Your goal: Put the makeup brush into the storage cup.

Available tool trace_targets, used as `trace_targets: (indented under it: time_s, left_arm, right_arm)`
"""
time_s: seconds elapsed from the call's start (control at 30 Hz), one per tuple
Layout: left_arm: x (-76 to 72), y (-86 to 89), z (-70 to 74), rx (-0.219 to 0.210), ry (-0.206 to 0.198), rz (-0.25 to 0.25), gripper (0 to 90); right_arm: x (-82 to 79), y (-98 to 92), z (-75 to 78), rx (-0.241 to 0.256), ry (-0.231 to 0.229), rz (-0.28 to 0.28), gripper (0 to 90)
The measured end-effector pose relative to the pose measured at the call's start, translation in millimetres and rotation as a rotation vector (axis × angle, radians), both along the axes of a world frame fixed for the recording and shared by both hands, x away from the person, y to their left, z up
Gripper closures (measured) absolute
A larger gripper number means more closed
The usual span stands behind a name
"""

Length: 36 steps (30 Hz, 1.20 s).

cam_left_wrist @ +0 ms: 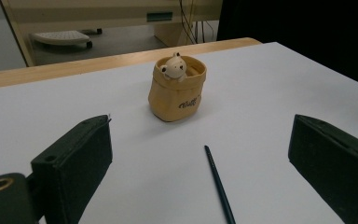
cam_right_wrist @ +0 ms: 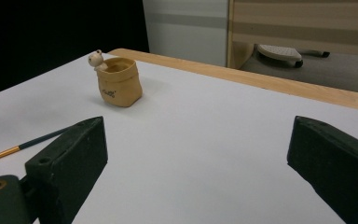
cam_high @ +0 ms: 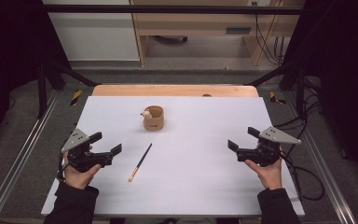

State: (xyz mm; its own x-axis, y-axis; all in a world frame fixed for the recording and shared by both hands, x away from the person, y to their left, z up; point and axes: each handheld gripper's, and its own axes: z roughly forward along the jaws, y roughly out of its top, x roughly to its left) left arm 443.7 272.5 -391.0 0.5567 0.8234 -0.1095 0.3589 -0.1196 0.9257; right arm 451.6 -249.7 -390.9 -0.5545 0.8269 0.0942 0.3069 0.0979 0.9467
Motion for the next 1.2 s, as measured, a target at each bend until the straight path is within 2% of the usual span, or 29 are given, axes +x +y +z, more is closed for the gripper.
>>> trace_targets:
  time_s: [0.23, 0.83, 1.2]
  left_arm:
    - [4.1, -5.1, -1.6, 0.015, 0.026, -0.005, 6.6]
    - [11.5, -25.3, -15.6, 0.092, 0.101, -0.024, 7.4]
    - [15.5, -40.1, -27.5, 0.163, 0.170, -0.047, 8.5]
  right_arm:
    - [-0.9, -2.7, 0.1, -0.005, 0.000, -0.005, 5.2]
    - [0.7, 4.0, -4.6, -0.025, 0.022, -0.005, 5.1]
    - [0.6, 3.3, -5.1, -0.028, 0.026, -0.007, 5.1]
